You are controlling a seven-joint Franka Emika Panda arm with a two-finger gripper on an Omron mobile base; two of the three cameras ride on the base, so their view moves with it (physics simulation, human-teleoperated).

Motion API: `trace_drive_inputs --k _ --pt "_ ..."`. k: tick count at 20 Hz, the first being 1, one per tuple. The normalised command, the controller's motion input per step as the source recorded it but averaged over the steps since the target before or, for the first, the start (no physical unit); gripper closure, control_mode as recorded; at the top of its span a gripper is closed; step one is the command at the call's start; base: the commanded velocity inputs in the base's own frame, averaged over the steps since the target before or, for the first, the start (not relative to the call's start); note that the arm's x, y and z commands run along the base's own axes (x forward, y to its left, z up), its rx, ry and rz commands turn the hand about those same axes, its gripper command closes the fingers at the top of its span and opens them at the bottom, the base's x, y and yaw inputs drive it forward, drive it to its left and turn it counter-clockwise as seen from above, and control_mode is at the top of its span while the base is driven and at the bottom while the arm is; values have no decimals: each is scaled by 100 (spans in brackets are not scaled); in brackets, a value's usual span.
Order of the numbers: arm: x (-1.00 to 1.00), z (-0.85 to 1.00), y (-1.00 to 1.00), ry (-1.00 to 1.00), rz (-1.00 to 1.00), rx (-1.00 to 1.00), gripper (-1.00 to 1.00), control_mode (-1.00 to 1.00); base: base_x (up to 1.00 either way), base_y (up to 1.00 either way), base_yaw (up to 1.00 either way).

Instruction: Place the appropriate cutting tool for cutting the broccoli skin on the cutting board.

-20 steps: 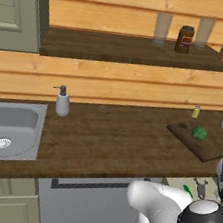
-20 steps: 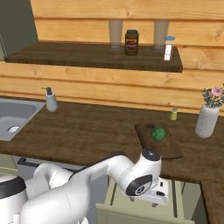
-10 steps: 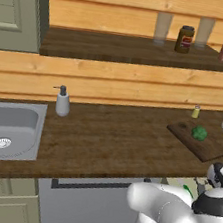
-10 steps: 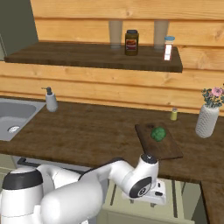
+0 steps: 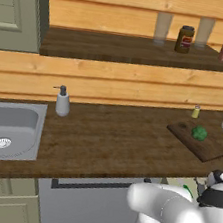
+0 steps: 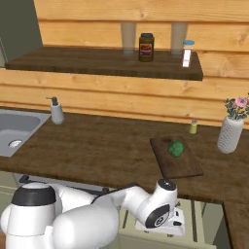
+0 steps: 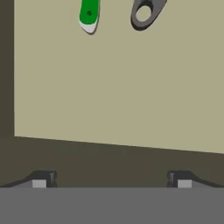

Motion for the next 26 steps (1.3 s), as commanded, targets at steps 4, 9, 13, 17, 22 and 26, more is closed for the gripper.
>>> trace_drive_inputs --k 4,9,13,17,22,26 --pt "-41 -17 0 6 5 0 -100 -100 0 0 0" --pt "-59 -5 0 5 3 2 -100 -100 0 0 0" --pt "-97 0 3 1 0 2 -100 -100 0 0 0" --pt "-62 0 3 0 0 1 -100 -100 0 0 0" --pt "-4 22 9 0 0 0 -100 -100 0 0 0" --pt "92 69 3 1 3 3 -100 -100 0 0 0"
